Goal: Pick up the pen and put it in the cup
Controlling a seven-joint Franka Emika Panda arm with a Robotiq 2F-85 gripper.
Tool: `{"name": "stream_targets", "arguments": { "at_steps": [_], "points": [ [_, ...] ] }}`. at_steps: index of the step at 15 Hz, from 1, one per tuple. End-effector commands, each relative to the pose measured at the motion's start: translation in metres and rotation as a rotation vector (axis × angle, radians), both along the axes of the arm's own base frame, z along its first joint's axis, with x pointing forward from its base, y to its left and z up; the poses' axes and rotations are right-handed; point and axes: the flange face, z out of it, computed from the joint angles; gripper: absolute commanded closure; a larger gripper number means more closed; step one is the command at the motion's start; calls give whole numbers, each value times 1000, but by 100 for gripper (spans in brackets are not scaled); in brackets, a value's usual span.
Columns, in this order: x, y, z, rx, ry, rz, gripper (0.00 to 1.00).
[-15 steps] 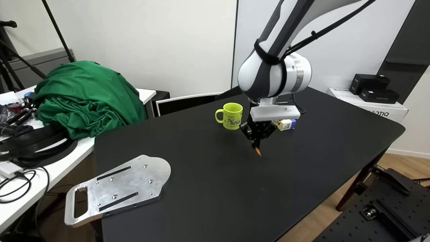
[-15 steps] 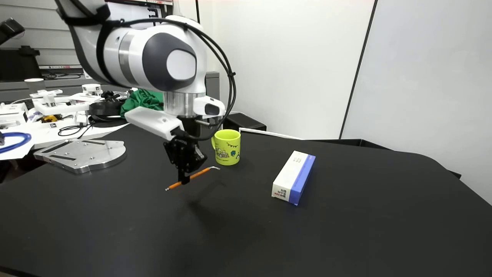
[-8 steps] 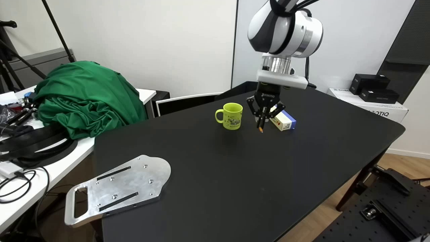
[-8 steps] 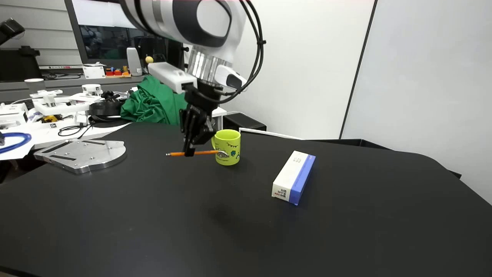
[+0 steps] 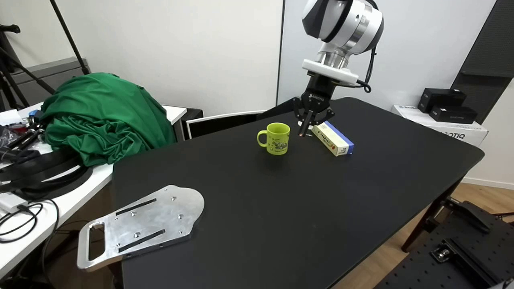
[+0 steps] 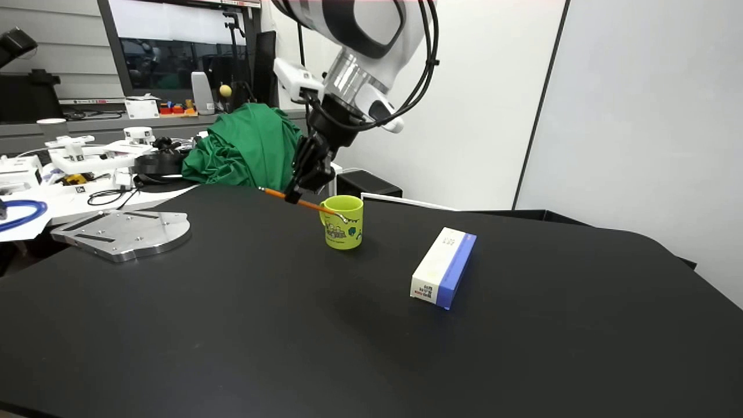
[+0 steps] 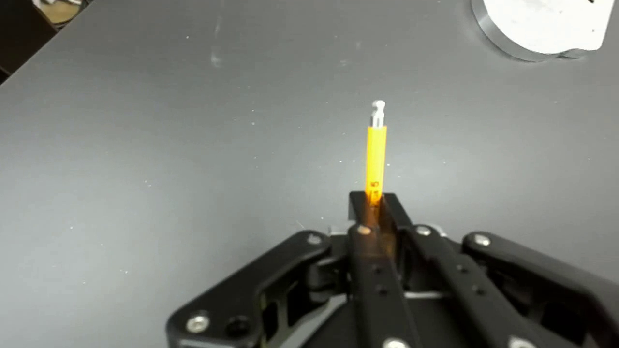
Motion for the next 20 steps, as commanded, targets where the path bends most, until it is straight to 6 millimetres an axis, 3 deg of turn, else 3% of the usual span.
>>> {"name": "stream_targets", "arguments": {
  "at_steps": [1,6,9,16,20],
  "points": [
    [41,-8,1,62,46,-93,98],
    [87,-13,8,130,32,-148,98],
    [106,-18,-1,171,18,-176,98],
    [118,-39,-47,276,33,-288,98],
    [121,-37,-59,289,23,-306,98]
  ]
}}
